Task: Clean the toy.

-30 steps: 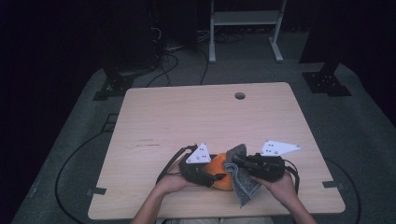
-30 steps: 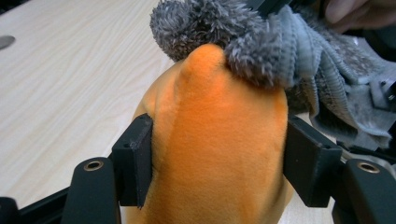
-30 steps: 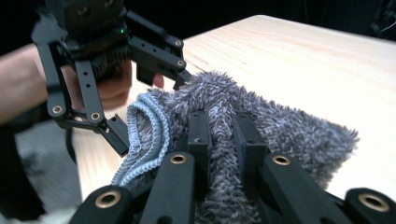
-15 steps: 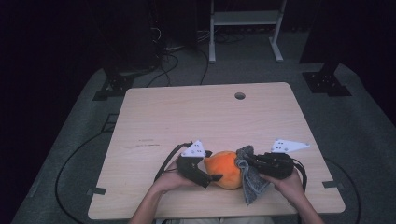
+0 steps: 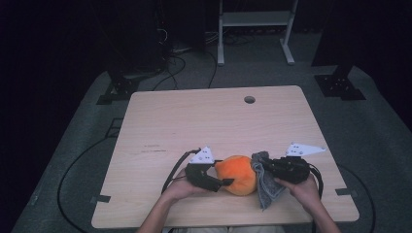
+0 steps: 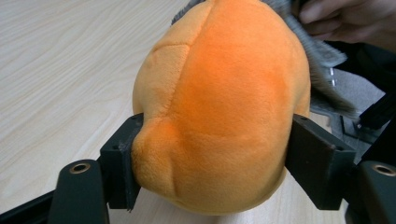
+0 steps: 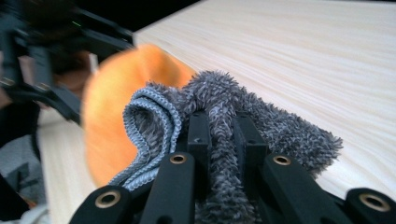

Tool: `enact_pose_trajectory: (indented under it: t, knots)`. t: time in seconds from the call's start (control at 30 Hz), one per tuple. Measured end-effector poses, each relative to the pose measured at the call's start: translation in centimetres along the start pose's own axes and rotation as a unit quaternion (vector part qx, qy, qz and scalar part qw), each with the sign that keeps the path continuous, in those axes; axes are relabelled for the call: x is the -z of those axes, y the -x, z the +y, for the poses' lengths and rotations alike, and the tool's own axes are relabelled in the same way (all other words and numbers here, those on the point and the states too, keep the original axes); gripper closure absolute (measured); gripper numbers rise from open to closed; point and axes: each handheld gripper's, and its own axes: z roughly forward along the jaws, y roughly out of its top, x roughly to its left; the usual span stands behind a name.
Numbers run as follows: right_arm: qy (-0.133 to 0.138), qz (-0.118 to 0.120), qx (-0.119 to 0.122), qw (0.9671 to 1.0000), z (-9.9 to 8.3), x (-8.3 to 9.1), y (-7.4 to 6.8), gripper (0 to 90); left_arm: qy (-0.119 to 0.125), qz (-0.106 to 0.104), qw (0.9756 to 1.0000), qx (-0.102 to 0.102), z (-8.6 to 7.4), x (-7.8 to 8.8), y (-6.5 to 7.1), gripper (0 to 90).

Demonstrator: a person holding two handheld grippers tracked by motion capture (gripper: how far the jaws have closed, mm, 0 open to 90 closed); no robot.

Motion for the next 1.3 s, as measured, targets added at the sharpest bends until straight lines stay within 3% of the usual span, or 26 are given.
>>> enact_pose_trajectory:
  t: [0.1, 0.2, 0.33, 0.43, 0.5, 0.6, 0.67, 0.73, 0.77, 0.83, 0.9, 1.0, 1.1, 1.2, 1.3]
  knots:
    - [0.014, -0.002, -0.010, 0.9999, 0.1, 0.7, 0.4, 78.8, 0.013, 0.002, 0.9999, 0.010, 0.3, 0.2, 0.0, 29.8]
    - [0.044, -0.002, -0.003, 0.9990, 1.0, 1.8, -0.2, 78.9, 0.028, 0.018, 0.9995, 0.002, 1.0, 0.8, 0.5, 32.5]
    - [0.081, 0.017, 0.032, 0.9960, 2.5, 2.5, -2.5, 79.0, 0.026, 0.029, 0.9991, -0.016, 2.2, 1.5, 1.3, 33.8]
    - [0.081, 0.025, 0.064, 0.9944, 3.3, 1.9, -4.3, 78.9, 0.020, 0.032, 0.9989, -0.027, 2.7, 1.9, 1.8, 34.2]
    - [0.069, 0.011, 0.081, 0.9942, 3.3, 1.4, -4.8, 78.8, 0.012, 0.041, 0.9986, -0.031, 2.6, 1.9, 1.9, 34.2]
    - [0.049, 0.003, 0.076, 0.9959, 2.6, 0.5, -4.1, 78.8, -0.004, 0.033, 0.9992, -0.023, 2.0, 1.4, 1.5, 34.1]
    - [0.038, 0.001, 0.071, 0.9968, 2.0, 0.0, -3.7, 78.8, 0.003, 0.023, 0.9995, -0.023, 1.7, 1.2, 1.3, 32.3]
    - [0.041, 0.000, 0.065, 0.9971, 1.7, -0.2, -3.4, 78.8, 0.008, 0.012, 0.9998, -0.013, 1.6, 1.2, 0.9, 23.9]
    - [0.039, -0.005, 0.066, 0.9971, 1.7, -0.1, -3.3, 78.8, 0.011, 0.016, 0.9997, -0.011, 1.6, 1.3, 0.7, 19.6]
    - [0.043, -0.007, 0.055, 0.9976, 1.5, 0.0, -2.8, 78.8, 0.001, 0.026, 0.9997, -0.006, 1.4, 0.9, 0.4, 13.4]
    - [0.045, -0.006, 0.050, 0.9977, 1.3, 0.0, -2.4, 78.7, -0.008, 0.019, 0.9998, -0.006, 1.1, 0.2, 0.4, 11.5]
    - [0.045, -0.012, 0.049, 0.9977, 1.3, 0.0, -2.3, 78.7, 0.006, 0.031, 0.9994, -0.016, 0.7, -0.3, 0.6, 18.9]
    - [0.046, -0.022, 0.054, 0.9973, 1.3, 0.1, -2.3, 78.8, 0.017, 0.041, 0.9990, -0.006, 0.9, -0.1, 0.6, 29.9]
    - [0.054, -0.026, 0.063, 0.9962, 1.7, 0.4, -2.8, 79.0, 0.021, 0.049, 0.9985, -0.010, 1.6, 0.5, 1.1, 33.6]
    - [0.069, 0.000, 0.081, 0.9943, 2.5, 0.6, -4.0, 79.1, 0.012, 0.062, 0.9978, -0.022, 2.4, 0.6, 1.7, 35.2]
